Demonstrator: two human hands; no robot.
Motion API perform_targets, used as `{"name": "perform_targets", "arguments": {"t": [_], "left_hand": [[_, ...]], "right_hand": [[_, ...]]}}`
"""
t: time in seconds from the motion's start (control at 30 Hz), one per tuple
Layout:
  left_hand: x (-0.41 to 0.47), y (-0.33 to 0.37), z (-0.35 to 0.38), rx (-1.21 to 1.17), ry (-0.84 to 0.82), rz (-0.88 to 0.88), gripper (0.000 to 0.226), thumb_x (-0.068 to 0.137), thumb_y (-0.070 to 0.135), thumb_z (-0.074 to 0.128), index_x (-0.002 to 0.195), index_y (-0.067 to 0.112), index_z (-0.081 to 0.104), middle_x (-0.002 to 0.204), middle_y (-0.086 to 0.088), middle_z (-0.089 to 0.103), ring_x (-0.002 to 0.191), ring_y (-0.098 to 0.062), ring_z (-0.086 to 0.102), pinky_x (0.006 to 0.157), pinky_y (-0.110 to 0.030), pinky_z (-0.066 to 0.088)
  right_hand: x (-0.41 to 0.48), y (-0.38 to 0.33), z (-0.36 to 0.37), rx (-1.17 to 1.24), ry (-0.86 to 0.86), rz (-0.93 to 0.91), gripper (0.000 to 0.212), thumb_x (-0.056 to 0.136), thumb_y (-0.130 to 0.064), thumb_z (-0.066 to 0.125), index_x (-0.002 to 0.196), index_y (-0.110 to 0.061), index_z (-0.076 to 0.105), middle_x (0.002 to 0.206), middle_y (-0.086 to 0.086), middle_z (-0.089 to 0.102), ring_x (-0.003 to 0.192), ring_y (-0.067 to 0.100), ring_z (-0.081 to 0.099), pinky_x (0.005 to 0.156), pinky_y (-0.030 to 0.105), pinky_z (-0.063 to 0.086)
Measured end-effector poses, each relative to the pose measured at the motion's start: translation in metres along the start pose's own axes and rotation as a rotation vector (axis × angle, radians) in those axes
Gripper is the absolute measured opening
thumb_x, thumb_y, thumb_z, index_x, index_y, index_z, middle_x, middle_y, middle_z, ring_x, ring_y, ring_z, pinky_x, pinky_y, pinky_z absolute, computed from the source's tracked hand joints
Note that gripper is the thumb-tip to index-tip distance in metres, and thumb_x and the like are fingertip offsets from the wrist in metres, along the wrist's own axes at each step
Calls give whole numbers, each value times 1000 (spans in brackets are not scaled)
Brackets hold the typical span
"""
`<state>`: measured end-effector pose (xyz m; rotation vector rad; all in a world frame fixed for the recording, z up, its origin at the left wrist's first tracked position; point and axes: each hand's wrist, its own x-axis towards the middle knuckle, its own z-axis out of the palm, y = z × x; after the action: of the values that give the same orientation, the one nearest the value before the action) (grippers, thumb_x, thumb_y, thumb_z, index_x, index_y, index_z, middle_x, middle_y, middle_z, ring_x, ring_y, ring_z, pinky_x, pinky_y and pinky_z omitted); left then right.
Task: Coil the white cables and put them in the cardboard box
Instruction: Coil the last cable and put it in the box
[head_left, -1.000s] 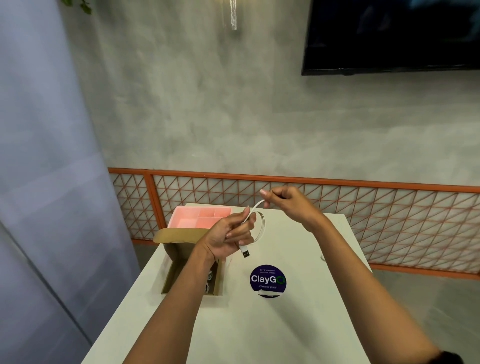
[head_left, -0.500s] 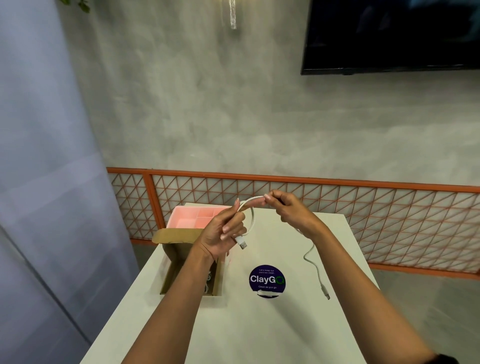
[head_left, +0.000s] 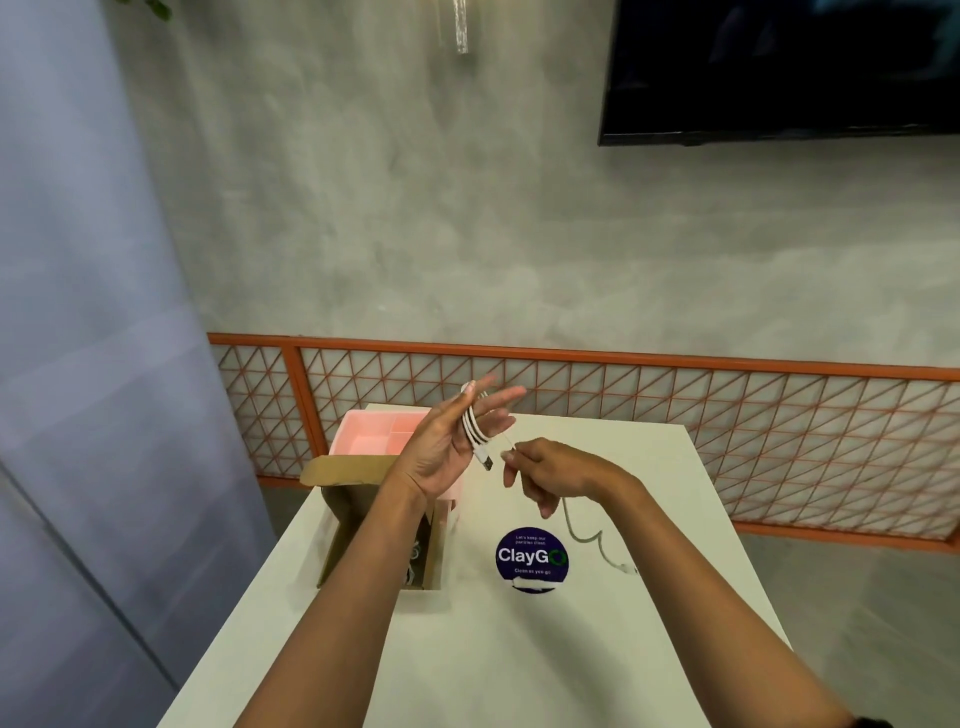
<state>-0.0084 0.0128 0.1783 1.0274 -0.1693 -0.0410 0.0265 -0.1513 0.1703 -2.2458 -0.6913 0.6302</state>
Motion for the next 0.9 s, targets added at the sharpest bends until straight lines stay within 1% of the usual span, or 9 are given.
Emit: {"name": "perform_targets", "arguments": {"t": [0.13,0.23,0.3,0.37,0.47,0.6,0.7,0.8,0.9], "left_hand": [[3,-2,-1,59,54,-6,44,102,21,34,141,1,33,112,-16,69,103,-24,67,99,-37,48],[3,-5,-4,96,55,1,43,102,23,35,140,3,33,115,-16,68,109,-26,65,105,-41,41],[4,-5,-4,123,47,1,35,102,25,35,132,8,40,116,-13,68,112,-26,63,105,-42,40],[3,-5,-2,178,30,4,23,102,26,34,116,17,49,115,-10,69,112,-24,64,102,-39,41],[4,-7,1,267,45,29,23,103,28,33,100,22,55,111,-6,71,109,-21,65,101,-37,41],[9,-14,0,368,71,24,24,103,30,31,113,19,50,108,-5,71,105,-20,67,105,-37,40],[11,-19,-6,516,84,-14,28,103,34,32,110,21,55,108,-3,72,104,-17,68,108,-41,36],[10,-24,-13,654,64,-83,41,101,41,34,126,13,52,110,-2,72,106,-16,67,110,-46,35],[5,-25,-12,792,49,-134,46,101,41,34,136,14,46,107,-1,72,102,-10,66,108,-42,38]], "right_hand": [[-4,-8,0,-78,-87,-6,39,104,-34,29,95,-8,56,58,3,47,42,12,49,48,20,40],[-5,-12,-2,-117,-113,-9,41,103,-37,31,92,-9,59,57,2,46,41,12,44,52,23,37],[-7,-15,-3,-142,-122,-3,42,102,-39,33,89,-10,61,56,1,46,41,11,43,54,24,38],[-9,-19,-3,-173,-134,6,43,102,-39,34,88,-10,63,56,0,47,43,11,44,55,23,39],[-12,-25,-3,-239,-162,28,40,102,-36,36,90,-9,63,58,0,49,46,11,48,55,23,41],[-18,-34,-5,-309,-208,86,24,102,-27,39,101,-9,56,66,0,50,49,10,49,51,20,42],[-24,-41,-9,-340,-262,125,14,99,-22,45,105,-12,53,66,-1,51,43,7,46,47,18,41],[-29,-49,-17,-383,-262,109,14,96,-21,51,106,-14,57,66,-3,50,47,10,40,48,18,36],[-33,-55,-29,-429,-203,47,24,95,-21,53,110,-8,66,67,-5,48,52,10,39,49,19,32]]}}
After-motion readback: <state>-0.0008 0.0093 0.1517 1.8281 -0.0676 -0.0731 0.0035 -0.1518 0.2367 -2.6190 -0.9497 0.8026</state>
